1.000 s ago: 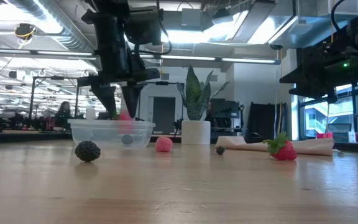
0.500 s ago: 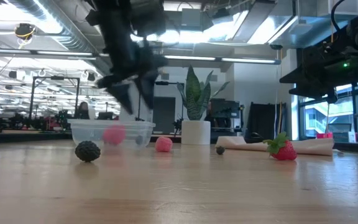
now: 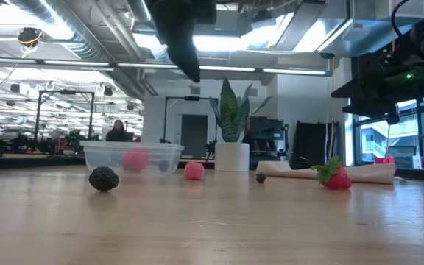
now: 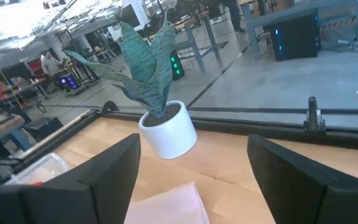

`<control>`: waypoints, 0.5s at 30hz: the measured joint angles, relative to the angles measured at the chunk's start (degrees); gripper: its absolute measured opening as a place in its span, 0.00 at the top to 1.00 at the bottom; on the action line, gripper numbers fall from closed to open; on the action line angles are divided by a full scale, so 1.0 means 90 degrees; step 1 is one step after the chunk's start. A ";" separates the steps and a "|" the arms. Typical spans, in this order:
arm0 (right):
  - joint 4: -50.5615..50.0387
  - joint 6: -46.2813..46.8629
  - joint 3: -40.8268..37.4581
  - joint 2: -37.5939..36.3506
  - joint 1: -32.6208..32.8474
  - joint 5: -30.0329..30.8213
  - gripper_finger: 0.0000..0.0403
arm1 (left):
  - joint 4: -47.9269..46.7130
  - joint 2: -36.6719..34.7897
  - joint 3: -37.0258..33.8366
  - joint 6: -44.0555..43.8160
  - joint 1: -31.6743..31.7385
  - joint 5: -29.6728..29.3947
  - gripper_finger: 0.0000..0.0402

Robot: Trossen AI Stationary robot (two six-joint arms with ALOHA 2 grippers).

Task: Pick and placing Produce into tupperware
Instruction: Put the pink peach into the transparent container

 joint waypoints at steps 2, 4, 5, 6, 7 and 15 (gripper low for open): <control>0.0000 0.0107 0.0000 0.0000 0.0001 0.0000 0.26 | -0.0377 0.0150 0.0428 0.0270 0.0092 0.0000 0.31; 0.0000 0.0207 0.0000 0.0000 0.0001 0.0001 0.26 | -0.0743 0.0305 0.0794 0.0588 0.0149 0.0003 0.32; 0.0000 0.0216 0.0000 0.0000 0.0001 0.0002 0.26 | -0.0865 0.0410 0.0962 0.0787 0.0158 0.0003 0.33; 0.0000 0.0216 0.0000 0.0000 0.0000 0.0000 0.26 | -0.0948 0.0527 0.1113 0.0994 0.0159 0.0005 0.33; 0.0000 0.0219 0.0000 0.0000 0.0001 0.0001 0.26 | -0.1058 0.0668 0.1257 0.1201 0.0157 0.0009 0.34; 0.0000 0.0371 0.0000 0.0000 0.0001 0.0000 0.26 | -0.1260 0.1821 0.1932 0.1541 -0.0201 0.0267 0.39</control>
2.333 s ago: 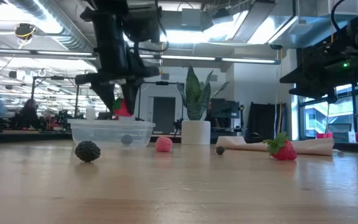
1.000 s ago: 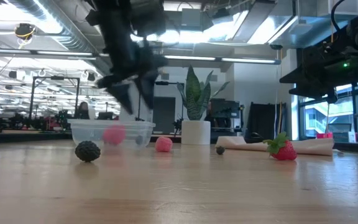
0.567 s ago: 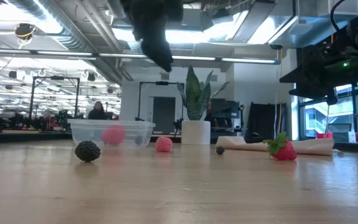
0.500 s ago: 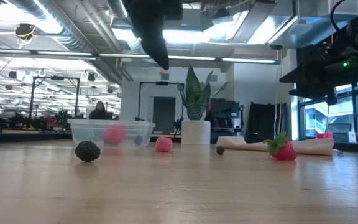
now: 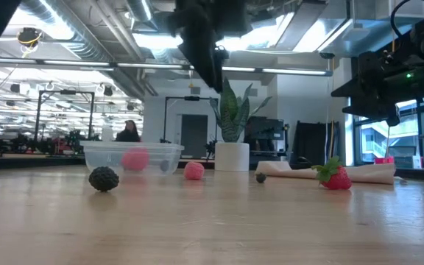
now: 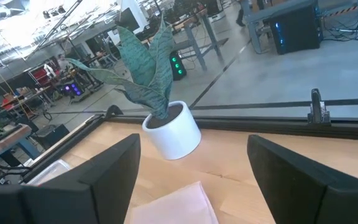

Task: Pick and placing Produce into tupperware
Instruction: Put the pink peach into the transparent container

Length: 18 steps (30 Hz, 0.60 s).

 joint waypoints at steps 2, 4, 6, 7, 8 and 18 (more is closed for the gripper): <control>0.0000 0.0000 0.0000 0.0000 0.0001 0.0000 0.26 | -0.0207 0.0202 0.0006 0.0013 -0.0071 0.0018 0.40; 0.0000 -0.0003 0.0000 0.0000 0.0000 0.0000 0.26 | -0.0378 0.0380 0.0006 0.0165 -0.0106 -0.0004 0.41; 0.0000 -0.0019 0.0000 0.0000 0.0000 0.0000 0.26 | -0.0548 0.0551 0.0007 0.0371 -0.0140 -0.0010 0.42; 0.0000 -0.0022 0.0000 0.0000 -0.0001 0.0000 0.26 | -0.0568 0.0627 0.0006 0.0446 -0.0171 -0.0012 0.43; 0.0000 -0.0022 0.0000 0.0000 -0.0001 0.0000 0.26 | -0.0542 0.0701 0.0007 0.0480 -0.0199 -0.0008 0.43; -0.0002 -0.0037 0.0000 0.0000 0.0006 0.0000 0.26 | -0.0393 0.1283 0.0008 0.0483 -0.0234 -0.0046 0.45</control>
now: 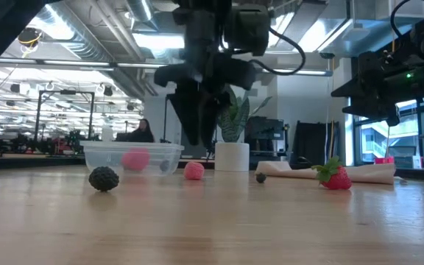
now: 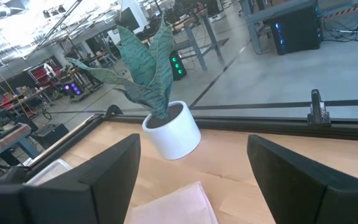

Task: Pick and placing Produce into tupperware
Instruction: Put the pink peach into the transparent container

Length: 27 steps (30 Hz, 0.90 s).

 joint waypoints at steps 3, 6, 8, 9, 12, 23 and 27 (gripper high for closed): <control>0.0001 -0.0012 0.0000 0.0000 0.0000 -0.0002 0.26 | 0.0057 0.0069 0.0000 0.0005 0.0003 0.0019 0.44; 0.0000 -0.0020 0.0000 0.0000 0.0000 -0.0002 0.26 | 0.0088 0.0088 -0.0002 0.0007 0.0016 -0.0001 0.45; 0.0000 -0.0032 0.0000 0.0000 0.0000 0.0000 0.26 | 0.0238 0.0083 -0.0005 0.0007 0.0018 -0.0005 0.46; 0.0000 -0.0034 0.0000 0.0000 0.0000 -0.0002 0.26 | 0.0268 0.0083 -0.0012 0.0010 0.0025 -0.0005 0.47; 0.0000 -0.0036 0.0000 0.0000 0.0000 -0.0002 0.26 | 0.0248 0.0083 -0.0016 0.0010 0.0047 0.0000 0.49; 0.0000 -0.0158 0.0000 0.0000 0.0000 -0.0002 0.26 | 0.0130 0.0382 -0.0032 0.0005 0.0154 -0.0002 0.55; 0.0000 -0.0161 0.0000 0.0012 0.0002 -0.0002 0.26 | 0.0048 0.0443 -0.0029 0.0006 0.0150 -0.0002 0.57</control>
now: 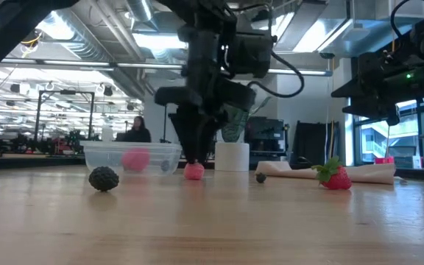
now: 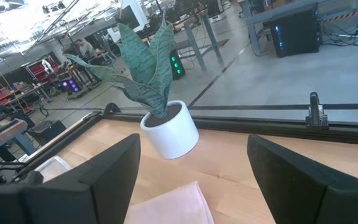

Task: Pick and placing Produce into tupperware
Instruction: Put the pink peach into the transparent container

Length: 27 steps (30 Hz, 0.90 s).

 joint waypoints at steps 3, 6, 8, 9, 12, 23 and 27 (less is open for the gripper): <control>0.0000 -0.0004 0.0000 0.0003 0.0000 0.0000 0.26 | 0.0077 0.0078 0.0000 -0.0006 0.0000 0.0000 0.59; 0.0000 -0.0009 0.0000 0.0009 0.0000 0.0000 0.26 | 0.0069 0.0131 0.0005 -0.0006 0.0000 0.0000 0.61; -0.0003 0.0003 0.0000 0.0043 0.0002 -0.0001 0.26 | -0.0094 0.0181 0.0003 -0.0007 0.0000 0.0000 0.62; -0.0002 -0.0001 0.0000 0.0044 0.0002 -0.0002 0.26 | -0.0072 0.0206 0.0003 -0.0002 0.0000 0.0000 0.63; 0.0000 0.0001 0.0000 0.0044 0.0002 -0.0002 0.26 | -0.0063 0.0223 0.0003 -0.0008 0.0000 0.0000 0.65; 0.0000 -0.0005 0.0000 0.0068 0.0005 0.0000 0.26 | -0.0085 0.0221 0.0003 -0.0016 -0.0017 0.0000 0.74; 0.0000 -0.0006 0.0000 0.0068 0.0005 0.0000 0.26 | -0.0093 0.0194 0.0003 -0.0031 -0.0024 0.0000 0.77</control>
